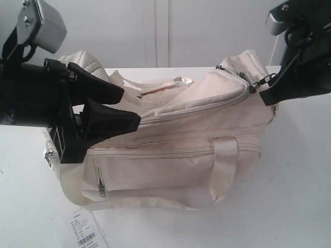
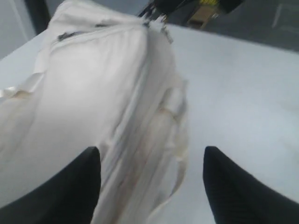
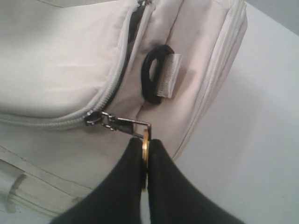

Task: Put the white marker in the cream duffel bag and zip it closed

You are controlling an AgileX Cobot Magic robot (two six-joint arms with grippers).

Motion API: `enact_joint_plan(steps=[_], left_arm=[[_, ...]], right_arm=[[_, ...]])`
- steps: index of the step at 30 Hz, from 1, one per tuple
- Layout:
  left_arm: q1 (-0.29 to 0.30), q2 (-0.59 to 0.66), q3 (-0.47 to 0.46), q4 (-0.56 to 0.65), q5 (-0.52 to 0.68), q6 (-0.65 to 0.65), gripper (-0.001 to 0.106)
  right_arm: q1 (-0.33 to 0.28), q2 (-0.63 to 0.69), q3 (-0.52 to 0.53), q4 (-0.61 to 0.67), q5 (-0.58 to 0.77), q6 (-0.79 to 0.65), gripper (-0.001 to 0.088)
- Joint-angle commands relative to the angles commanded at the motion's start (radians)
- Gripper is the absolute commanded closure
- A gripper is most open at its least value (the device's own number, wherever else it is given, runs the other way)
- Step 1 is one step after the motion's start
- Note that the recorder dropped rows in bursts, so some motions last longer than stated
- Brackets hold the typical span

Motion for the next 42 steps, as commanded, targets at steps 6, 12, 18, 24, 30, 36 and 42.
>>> enact_joint_plan(steps=[6, 12, 18, 24, 30, 36, 42], left_arm=[[-0.154, 0.091, -0.005, -0.15, -0.135, 0.195, 0.043], [-0.31, 0.192, -0.096, -0.168, -0.396, 0.259, 0.043], [-0.338, 0.286, -0.211, -0.163, -0.387, 0.269, 0.043], [-0.338, 0.381, -0.307, -0.163, -0.377, 0.339, 0.043], [-0.338, 0.46, -0.383, -0.163, -0.347, 0.34, 0.043], [-0.338, 0.515, -0.421, -0.163, -0.345, 0.34, 0.043], [-0.338, 0.547, -0.441, -0.163, -0.358, 0.344, 0.046]], right_arm=[[0.0, 0.0, -0.002, 0.0, 0.002, -0.002, 0.0868], [0.0, 0.0, 0.0, 0.0, 0.004, -0.002, 0.0868], [0.0, 0.0, 0.0, 0.002, 0.002, -0.002, 0.0868], [0.0, 0.0, 0.0, 0.004, 0.0, -0.002, 0.0868], [0.0, 0.0, 0.0, 0.015, -0.002, -0.002, 0.0868], [0.0, 0.0, 0.0, 0.015, -0.004, -0.002, 0.0868], [0.0, 0.002, 0.0, 0.016, -0.009, -0.002, 0.0868]])
